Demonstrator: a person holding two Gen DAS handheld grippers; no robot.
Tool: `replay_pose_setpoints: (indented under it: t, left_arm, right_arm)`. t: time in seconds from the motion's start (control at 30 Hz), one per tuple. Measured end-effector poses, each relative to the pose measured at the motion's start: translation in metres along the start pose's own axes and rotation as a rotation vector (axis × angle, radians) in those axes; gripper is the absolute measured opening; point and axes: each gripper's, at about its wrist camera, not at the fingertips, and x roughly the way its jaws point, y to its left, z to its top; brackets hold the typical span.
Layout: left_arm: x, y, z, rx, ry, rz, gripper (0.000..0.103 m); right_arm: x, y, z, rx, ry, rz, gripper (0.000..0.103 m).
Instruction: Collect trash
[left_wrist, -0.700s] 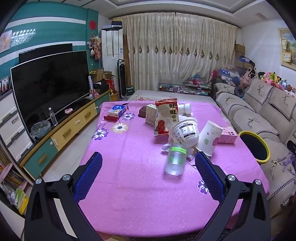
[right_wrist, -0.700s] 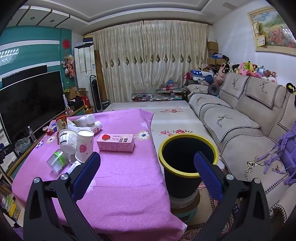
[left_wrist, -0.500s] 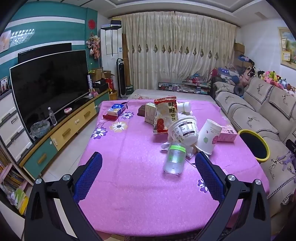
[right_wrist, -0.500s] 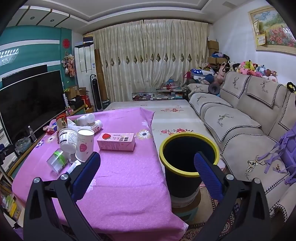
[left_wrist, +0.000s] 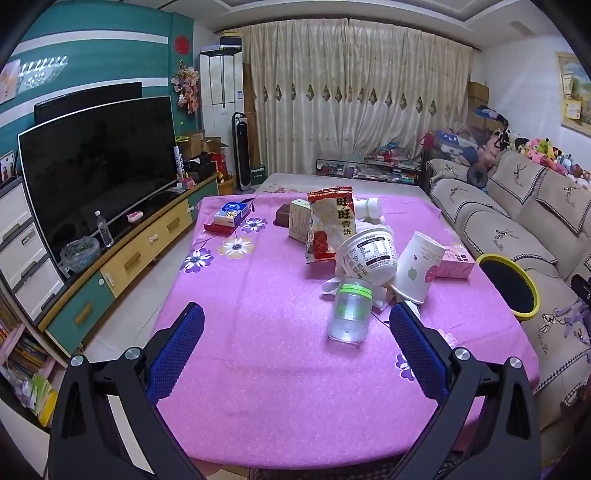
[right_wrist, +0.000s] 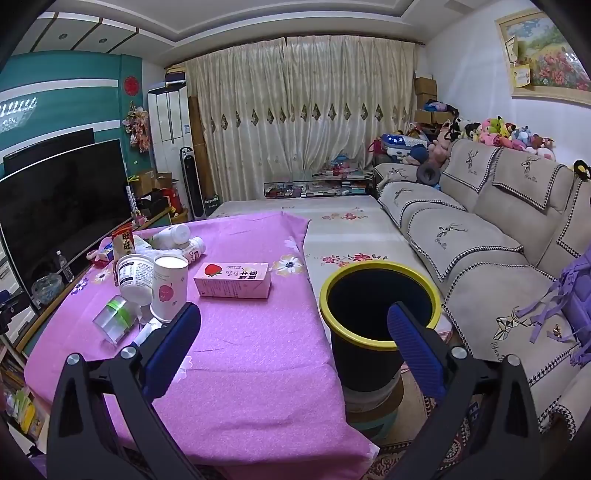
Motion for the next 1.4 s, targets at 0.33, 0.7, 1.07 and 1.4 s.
replay_pose_setpoints:
  t: [0.33,0.7,1.07,1.4]
  left_arm:
    - [0.002,-0.004,-0.001,0.004,0.011,-0.003,0.099]
    - [0.004,-0.003,-0.002,0.001,0.018,-0.009,0.099]
    - [0.007,-0.005,-0.006,0.001,0.025,-0.017,0.099]
    - [0.010,-0.006,-0.005,-0.002,0.034,-0.022,0.099]
  right_arm:
    - [0.003,0.004,-0.003,0.004,0.003,0.004,0.096]
    - [0.010,0.004,-0.003,0.011,0.011,0.008,0.096]
    - [0.011,0.005,-0.004,0.012,0.014,0.007,0.096]
    - [0.012,0.005,-0.004,0.014,0.016,0.008,0.096]
